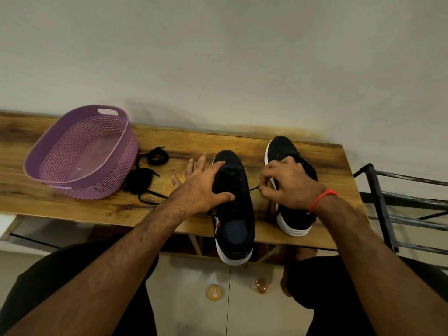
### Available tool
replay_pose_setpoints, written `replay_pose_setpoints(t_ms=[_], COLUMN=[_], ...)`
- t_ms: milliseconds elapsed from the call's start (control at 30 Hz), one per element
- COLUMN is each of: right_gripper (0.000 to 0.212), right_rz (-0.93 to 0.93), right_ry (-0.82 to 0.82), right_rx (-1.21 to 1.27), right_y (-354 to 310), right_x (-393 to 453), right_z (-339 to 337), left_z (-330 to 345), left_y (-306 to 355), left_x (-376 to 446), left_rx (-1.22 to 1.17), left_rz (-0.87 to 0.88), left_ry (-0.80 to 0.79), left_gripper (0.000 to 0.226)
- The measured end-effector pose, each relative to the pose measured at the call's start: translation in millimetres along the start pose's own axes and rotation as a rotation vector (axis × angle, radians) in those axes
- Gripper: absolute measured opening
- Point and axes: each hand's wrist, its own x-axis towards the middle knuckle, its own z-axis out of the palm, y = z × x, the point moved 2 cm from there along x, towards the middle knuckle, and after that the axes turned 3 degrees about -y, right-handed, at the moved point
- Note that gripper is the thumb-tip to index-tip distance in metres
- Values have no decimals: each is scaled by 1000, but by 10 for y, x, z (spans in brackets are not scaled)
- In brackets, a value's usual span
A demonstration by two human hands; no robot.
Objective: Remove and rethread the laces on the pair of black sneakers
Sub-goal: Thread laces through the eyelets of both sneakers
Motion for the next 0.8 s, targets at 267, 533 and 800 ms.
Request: replay_pose_setpoints(t_ms=[267, 533, 800], right_gripper=[26, 5, 8], right_rz=[5, -51, -91], right_ry=[-36, -42, -31], right_rx=[138, 113, 72], right_y=[8, -158, -87], right_x=[-72, 41, 10], right_z=[43, 181, 96], left_z=[-152, -58, -281], left_y=[-172, -171, -149], left_x=[-24, 17, -119], left_rx=[-152, -105, 75], left_rz=[43, 118, -7], left_ry=[-89, -142, -52], left_gripper=[23, 20, 9])
